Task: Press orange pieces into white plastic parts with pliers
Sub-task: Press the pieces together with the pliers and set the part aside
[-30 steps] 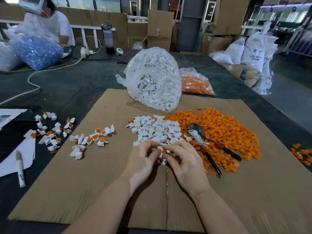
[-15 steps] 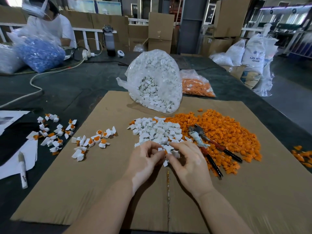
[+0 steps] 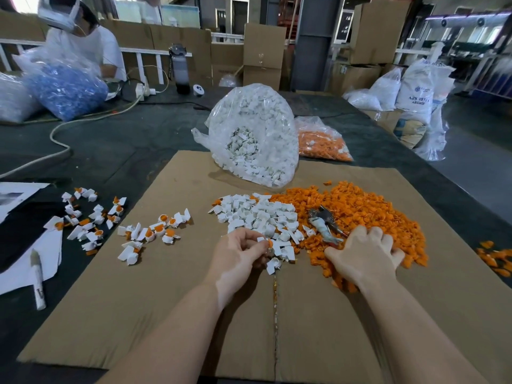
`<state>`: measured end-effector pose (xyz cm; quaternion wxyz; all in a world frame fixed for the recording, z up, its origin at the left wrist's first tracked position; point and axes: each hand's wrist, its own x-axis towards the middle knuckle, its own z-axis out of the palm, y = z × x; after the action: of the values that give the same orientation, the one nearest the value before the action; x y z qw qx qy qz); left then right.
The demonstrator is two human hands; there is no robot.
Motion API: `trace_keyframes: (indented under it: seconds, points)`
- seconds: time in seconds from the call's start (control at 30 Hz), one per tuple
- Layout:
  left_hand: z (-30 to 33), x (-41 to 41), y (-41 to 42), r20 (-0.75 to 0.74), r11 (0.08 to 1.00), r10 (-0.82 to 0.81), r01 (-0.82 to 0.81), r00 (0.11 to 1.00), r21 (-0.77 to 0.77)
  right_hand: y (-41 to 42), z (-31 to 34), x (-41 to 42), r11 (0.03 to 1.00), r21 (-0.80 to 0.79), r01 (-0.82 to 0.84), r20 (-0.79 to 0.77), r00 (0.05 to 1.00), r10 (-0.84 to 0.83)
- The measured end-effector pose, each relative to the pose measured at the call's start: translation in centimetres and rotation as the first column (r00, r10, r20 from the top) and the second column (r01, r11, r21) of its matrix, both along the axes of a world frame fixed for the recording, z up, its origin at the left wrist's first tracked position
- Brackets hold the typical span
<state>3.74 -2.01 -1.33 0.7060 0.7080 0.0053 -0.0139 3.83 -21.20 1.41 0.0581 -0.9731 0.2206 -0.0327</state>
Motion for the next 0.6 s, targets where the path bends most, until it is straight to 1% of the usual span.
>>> trace_keyframes:
  seconds: [0.17, 0.23, 0.3, 0.37, 0.47, 0.5, 0.6]
  points:
    - [-0.1, 0.4, 0.1, -0.043, 0.995, 0.014, -0.019, 0.999, -0.102, 0.7, 1.1, -0.8, 0.985, 0.144, -0.099, 0.113, 0.99, 0.083]
    - [-0.1, 0.6, 0.0, -0.065, 0.987, 0.017, -0.028, 0.998, -0.159, 1.3, 1.6, -1.5, 0.969, 0.169, -0.178, 0.147, 0.977, 0.154]
    - [-0.2, 0.6, 0.1, -0.078, 0.98, 0.03, -0.045, 0.996, -0.196, 2.1, 2.1, -2.2, 0.94, 0.209, -0.271, 0.136, 0.96, 0.246]
    - [-0.3, 0.7, 0.1, -0.09, 0.969, 0.053, -0.073, 0.995, -0.236, 3.0, 2.6, -3.0, 0.881, 0.305, -0.362, 0.099, 0.932, 0.348]
    - [-0.2, 0.8, 0.2, -0.106, 0.949, 0.07, -0.099, 0.992, -0.299, 3.9, 3.1, -3.9, 0.745, 0.518, -0.421, 0.064, 0.887, 0.457]
    - [-0.2, 0.8, 0.2, -0.107, 0.948, 0.072, -0.101, 0.992, -0.302, 4.0, 3.3, -4.1, 0.711, 0.562, -0.424, 0.059, 0.877, 0.477]
    - [-0.1, 0.9, 0.2, -0.107, 0.955, 0.077, -0.104, 0.991, -0.278, 4.3, 4.0, -4.2, 0.652, 0.63, -0.423, 0.037, 0.854, 0.519]
